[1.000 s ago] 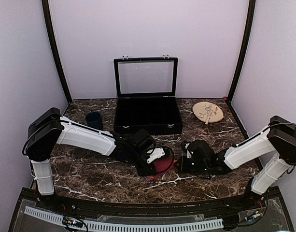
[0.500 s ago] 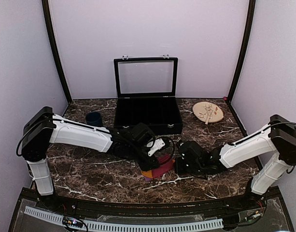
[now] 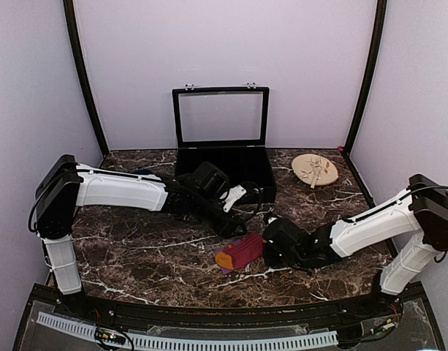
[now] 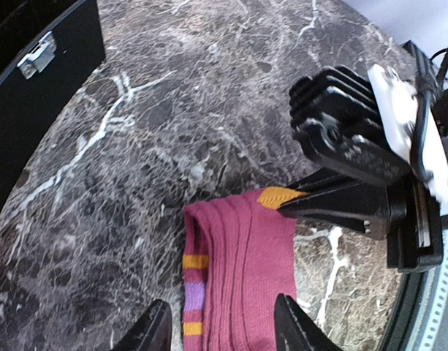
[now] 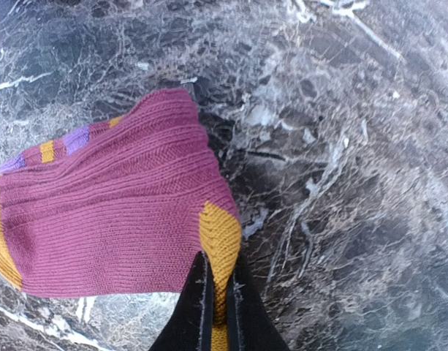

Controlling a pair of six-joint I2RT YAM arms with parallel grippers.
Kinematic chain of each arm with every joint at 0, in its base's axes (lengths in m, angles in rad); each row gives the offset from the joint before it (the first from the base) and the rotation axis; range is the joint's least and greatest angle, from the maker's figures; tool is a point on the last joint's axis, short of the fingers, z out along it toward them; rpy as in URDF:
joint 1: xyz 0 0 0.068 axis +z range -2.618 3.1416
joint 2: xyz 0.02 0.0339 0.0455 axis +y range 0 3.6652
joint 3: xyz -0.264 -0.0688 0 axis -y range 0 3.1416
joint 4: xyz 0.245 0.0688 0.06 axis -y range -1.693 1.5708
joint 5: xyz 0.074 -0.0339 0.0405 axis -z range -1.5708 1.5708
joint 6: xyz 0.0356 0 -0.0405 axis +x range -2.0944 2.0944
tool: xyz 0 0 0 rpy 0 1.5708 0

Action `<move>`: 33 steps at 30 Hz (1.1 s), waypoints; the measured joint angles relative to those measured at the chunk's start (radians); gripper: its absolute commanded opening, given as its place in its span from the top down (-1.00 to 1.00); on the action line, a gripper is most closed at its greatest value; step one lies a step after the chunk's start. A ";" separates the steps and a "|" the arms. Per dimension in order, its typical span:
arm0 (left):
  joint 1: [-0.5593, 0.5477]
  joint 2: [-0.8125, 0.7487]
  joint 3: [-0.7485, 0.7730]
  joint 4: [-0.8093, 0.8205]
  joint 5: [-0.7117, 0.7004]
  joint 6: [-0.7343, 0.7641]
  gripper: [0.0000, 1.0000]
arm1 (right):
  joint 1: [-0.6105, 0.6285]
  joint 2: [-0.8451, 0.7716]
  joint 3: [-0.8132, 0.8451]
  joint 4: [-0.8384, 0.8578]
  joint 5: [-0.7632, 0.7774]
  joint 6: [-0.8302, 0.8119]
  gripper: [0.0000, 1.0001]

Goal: Roll the socks
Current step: Roll the sock at the center of the board.

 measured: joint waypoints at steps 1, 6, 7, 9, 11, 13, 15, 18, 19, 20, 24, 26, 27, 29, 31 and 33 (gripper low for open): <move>0.007 0.006 0.007 0.000 0.016 0.006 -0.07 | 0.002 0.000 0.001 0.000 0.008 -0.012 0.93; 0.050 0.063 0.062 -0.002 0.128 0.063 -0.09 | 0.004 -0.002 0.004 -0.003 0.033 -0.083 0.93; 0.056 0.074 0.074 -0.001 0.145 0.076 -0.09 | 0.004 -0.002 0.006 -0.004 0.035 -0.096 0.93; 0.067 0.098 0.094 0.000 0.181 0.108 -0.13 | 0.004 -0.002 0.014 -0.004 0.039 -0.119 0.93; 0.078 0.118 0.103 0.004 0.210 0.141 -0.16 | 0.004 -0.002 0.024 -0.003 0.042 -0.137 0.93; 0.082 0.132 0.103 0.005 0.231 0.171 -0.16 | 0.004 -0.002 0.033 -0.003 0.049 -0.158 0.93; 0.082 0.145 0.103 0.010 0.251 0.203 -0.17 | 0.005 -0.002 0.035 -0.003 0.053 -0.167 0.93; 0.082 0.164 0.103 0.016 0.283 0.253 -0.17 | 0.007 -0.003 0.036 -0.004 0.058 -0.192 0.93; 0.082 0.170 0.103 0.018 0.295 0.268 -0.17 | 0.008 -0.003 0.037 -0.005 0.059 -0.202 0.93; 0.082 0.175 0.103 0.021 0.305 0.280 -0.17 | 0.008 -0.003 0.037 -0.006 0.059 -0.211 0.93; 0.086 0.186 0.103 0.028 0.346 0.320 -0.18 | 0.009 -0.004 0.037 -0.004 0.058 -0.256 0.93; 0.089 0.188 0.103 0.032 0.352 0.335 -0.18 | 0.009 -0.004 0.037 -0.002 0.054 -0.278 0.93; 0.091 0.189 0.103 0.034 0.353 0.340 -0.18 | 0.009 -0.004 0.037 -0.001 0.052 -0.291 0.93; 0.096 0.190 0.103 0.041 0.355 0.347 -0.19 | 0.009 -0.004 0.038 0.003 0.047 -0.313 0.93; 0.103 0.190 0.103 0.048 0.355 0.354 -0.20 | 0.010 -0.004 0.039 0.009 0.042 -0.332 0.93; 0.111 0.190 0.103 0.051 0.353 0.362 -0.20 | 0.010 -0.004 0.039 0.018 0.035 -0.347 0.93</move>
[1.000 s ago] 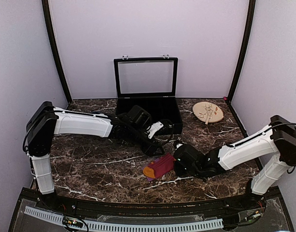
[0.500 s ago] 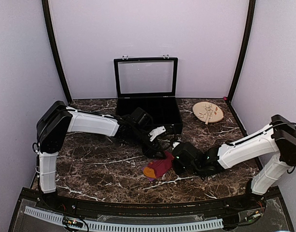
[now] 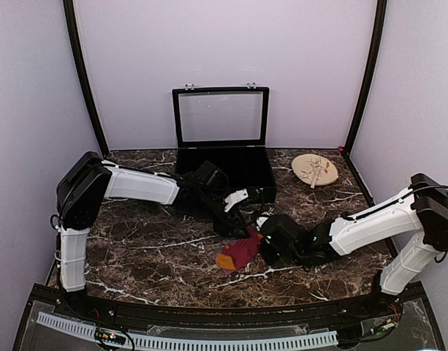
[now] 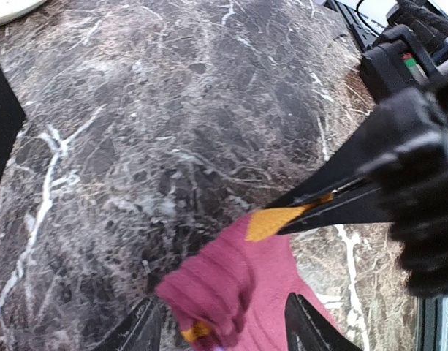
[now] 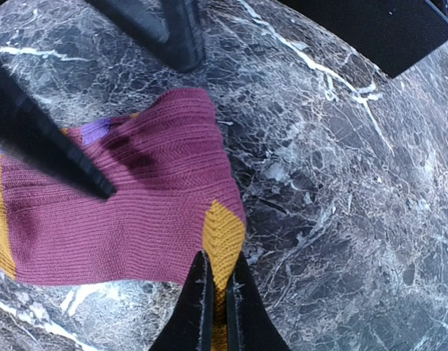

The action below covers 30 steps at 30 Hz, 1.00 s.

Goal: Roll the socks
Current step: Roll the sock at the center of the board.

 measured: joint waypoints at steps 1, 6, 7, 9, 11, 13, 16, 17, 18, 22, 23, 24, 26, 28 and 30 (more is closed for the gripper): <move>0.005 0.000 0.000 0.001 0.000 0.004 -0.21 | 0.000 -0.001 0.000 0.003 -0.003 -0.008 0.93; 0.029 0.016 0.021 -0.005 0.016 0.031 -0.22 | 0.002 -0.006 0.000 0.014 -0.004 -0.037 0.93; 0.032 0.022 0.028 -0.007 0.021 0.038 -0.23 | 0.003 -0.006 0.000 0.016 -0.005 -0.042 0.93; 0.038 0.032 0.039 -0.016 0.033 0.058 -0.24 | 0.003 -0.006 0.000 0.022 -0.006 -0.051 0.93; 0.043 0.038 0.040 -0.031 0.042 0.078 -0.24 | 0.005 -0.006 0.000 0.030 -0.008 -0.061 0.93; 0.045 0.044 0.040 -0.039 0.054 0.090 -0.25 | 0.005 -0.006 0.000 0.035 -0.010 -0.070 0.93; 0.052 0.060 0.046 -0.055 0.100 0.106 -0.25 | 0.008 -0.006 0.000 0.037 -0.011 -0.085 0.93; 0.053 0.063 0.048 -0.059 0.112 0.109 -0.25 | 0.008 -0.006 0.000 0.039 -0.011 -0.089 0.93; 0.056 0.068 0.051 -0.066 0.127 0.114 -0.25 | 0.009 -0.006 0.000 0.040 -0.011 -0.094 0.93; 0.060 0.076 0.064 -0.091 0.175 0.129 -0.25 | 0.009 -0.006 0.000 0.050 -0.011 -0.115 0.93; 0.061 0.078 0.067 -0.095 0.184 0.131 -0.25 | 0.009 -0.006 0.000 0.054 -0.012 -0.122 0.93; 0.061 0.079 0.069 -0.097 0.190 0.132 -0.25 | 0.009 -0.006 0.000 0.056 -0.014 -0.126 0.93; 0.061 0.080 0.072 -0.105 0.201 0.135 -0.25 | 0.009 -0.006 0.000 0.060 -0.023 -0.135 0.94; 0.061 0.085 0.080 -0.113 0.209 0.137 -0.25 | 0.009 -0.006 0.001 0.063 -0.032 -0.145 0.94; 0.061 0.091 0.090 -0.117 0.216 0.138 -0.23 | 0.009 -0.006 0.002 0.064 -0.036 -0.150 0.94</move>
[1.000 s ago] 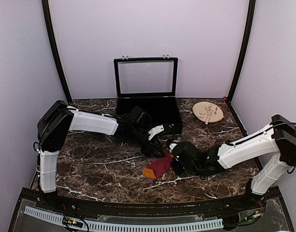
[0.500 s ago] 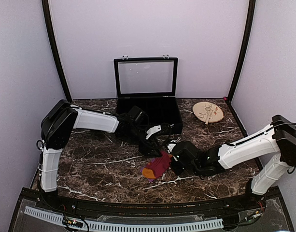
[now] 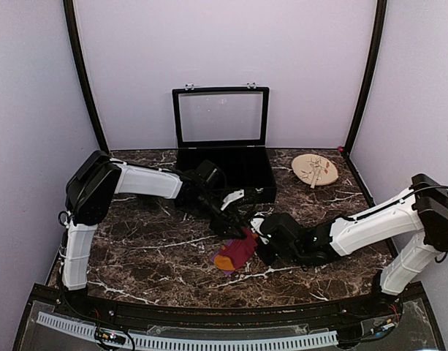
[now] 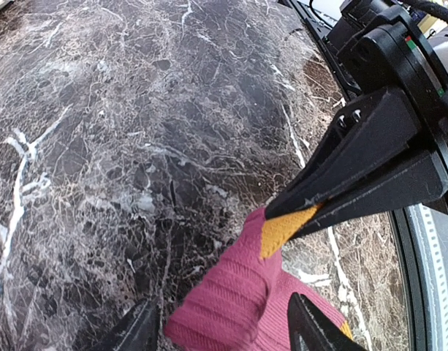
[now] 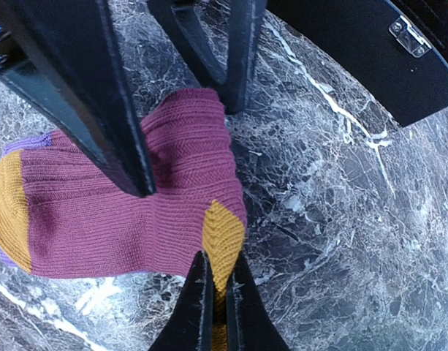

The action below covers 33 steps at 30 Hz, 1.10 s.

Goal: Roll the socks
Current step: Roll the sock at the center of the board.

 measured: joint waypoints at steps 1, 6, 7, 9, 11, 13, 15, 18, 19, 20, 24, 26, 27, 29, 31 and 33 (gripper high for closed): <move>0.000 0.004 0.006 -0.003 0.004 0.002 -0.21 | 0.000 0.000 0.000 0.003 -0.002 -0.002 0.93; 0.000 0.009 0.015 -0.016 0.021 0.007 -0.07 | 0.000 0.001 0.006 0.007 -0.016 -0.012 0.93; 0.000 0.010 0.016 -0.019 0.024 0.009 -0.02 | 0.000 0.001 0.010 0.007 -0.017 -0.016 0.93; 0.000 0.012 0.020 -0.023 0.028 0.011 0.13 | 0.000 0.002 0.017 0.008 -0.019 -0.023 0.93; 0.003 0.017 0.027 -0.024 0.035 0.011 0.34 | 0.000 0.007 0.026 0.009 -0.019 -0.028 0.93; 0.008 0.018 0.028 -0.026 0.040 0.016 0.44 | 0.000 0.013 0.032 0.011 -0.019 -0.031 0.93; 0.011 0.018 0.028 -0.027 0.045 0.016 0.49 | 0.000 0.017 0.035 0.013 -0.019 -0.035 0.93; 0.018 0.018 0.028 -0.029 0.047 0.015 0.55 | 0.000 0.020 0.044 0.013 -0.018 -0.039 0.93; 0.021 0.018 0.028 -0.029 0.048 0.015 0.57 | 0.000 0.020 0.045 0.014 -0.018 -0.038 0.93; 0.023 0.018 0.028 -0.030 0.048 0.014 0.58 | 0.000 0.020 0.046 0.014 -0.017 -0.038 0.93; 0.026 0.018 0.028 -0.032 0.048 0.015 0.50 | 0.000 0.020 0.046 0.014 -0.015 -0.039 0.93; 0.026 0.018 0.028 -0.037 0.047 0.014 0.46 | 0.000 0.022 0.046 0.014 -0.015 -0.039 0.93; 0.027 0.018 0.028 -0.038 0.047 0.014 0.46 | 0.000 0.027 0.046 0.014 -0.015 -0.039 0.93; 0.030 0.018 0.028 -0.043 0.045 0.014 0.49 | 0.000 0.040 0.046 0.014 -0.015 -0.039 0.93; 0.032 0.018 0.027 -0.044 0.043 0.014 0.51 | 0.001 0.051 0.046 0.014 -0.015 -0.040 0.92; 0.034 0.018 0.025 -0.042 0.042 0.015 0.54 | 0.001 0.053 0.046 0.014 -0.015 -0.041 0.92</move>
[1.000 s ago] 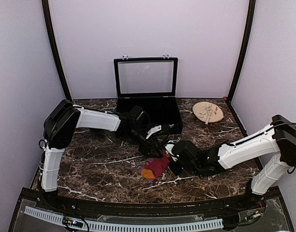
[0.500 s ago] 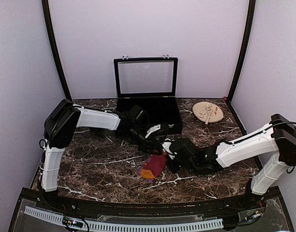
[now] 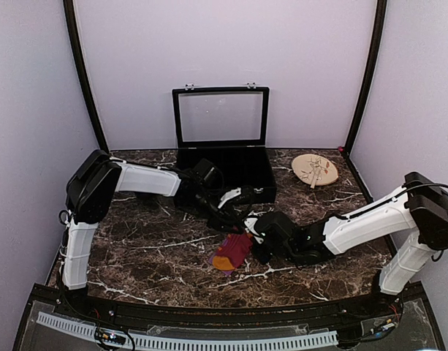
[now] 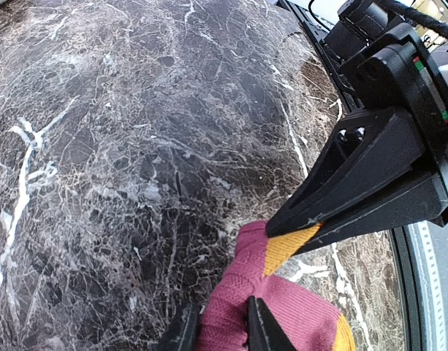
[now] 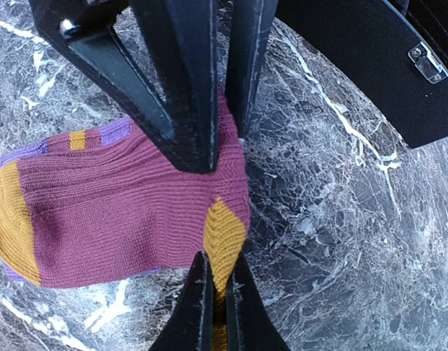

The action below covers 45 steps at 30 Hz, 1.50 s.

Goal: Roll the socks
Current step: Roll the sock at the center of the board.

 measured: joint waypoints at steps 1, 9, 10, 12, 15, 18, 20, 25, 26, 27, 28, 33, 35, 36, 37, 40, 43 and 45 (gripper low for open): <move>0.000 0.000 -0.005 0.006 -0.002 0.000 0.56 | 0.000 0.000 0.000 0.000 0.000 0.000 0.91; 0.000 -0.024 -0.138 0.110 -0.035 -0.023 0.92 | 0.001 0.000 0.000 0.000 -0.005 0.007 0.85; 0.000 -0.031 -0.151 0.122 -0.040 -0.028 0.99 | 0.002 0.000 0.000 0.000 -0.006 0.007 0.85; 0.000 -0.052 -0.181 0.158 -0.053 -0.033 1.00 | 0.002 0.000 0.000 0.000 -0.010 0.009 0.85; 0.000 -0.079 -0.209 0.193 -0.069 -0.045 1.00 | 0.002 0.000 0.000 0.001 -0.016 0.012 0.85; 0.000 -0.084 -0.212 0.221 -0.076 -0.058 1.00 | 0.003 0.000 0.000 0.002 -0.024 0.015 0.84; -0.001 -0.084 -0.212 0.227 -0.079 -0.063 1.00 | 0.003 0.000 0.000 0.004 -0.027 0.016 0.82; -0.009 -0.084 -0.212 0.232 -0.097 -0.069 1.00 | 0.006 0.000 0.000 0.004 -0.037 0.026 0.48; -0.013 -0.084 -0.212 0.232 -0.105 -0.068 1.00 | 0.006 0.000 0.000 0.003 -0.042 0.035 0.39; -0.016 -0.084 -0.214 0.233 -0.117 -0.068 1.00 | 0.006 0.000 0.000 0.003 -0.047 0.037 0.31; -0.020 -0.084 -0.217 0.237 -0.127 -0.068 1.00 | 0.006 0.000 0.000 0.002 -0.052 0.043 0.22; -0.042 -0.112 -0.286 0.285 -0.219 -0.058 1.00 | 0.008 -0.028 -0.006 -0.010 -0.085 0.087 0.07; -0.056 -0.134 -0.329 0.320 -0.259 -0.051 1.00 | 0.010 -0.056 -0.018 -0.007 -0.098 0.106 0.05; -0.063 -0.147 -0.350 0.340 -0.275 -0.047 1.00 | 0.011 -0.070 -0.024 -0.006 -0.105 0.114 0.05; -0.069 -0.160 -0.373 0.361 -0.292 -0.043 1.00 | 0.012 -0.086 -0.034 -0.002 -0.111 0.125 0.04; -0.088 -0.204 -0.450 0.435 -0.340 -0.026 1.00 | 0.012 -0.131 -0.064 0.006 -0.122 0.158 0.04; -0.104 -0.233 -0.508 0.507 -0.382 -0.010 1.00 | 0.012 -0.156 -0.079 0.008 -0.133 0.187 0.05; -0.114 -0.245 -0.547 0.570 -0.412 0.003 1.00 | 0.012 -0.161 -0.080 0.009 -0.137 0.207 0.06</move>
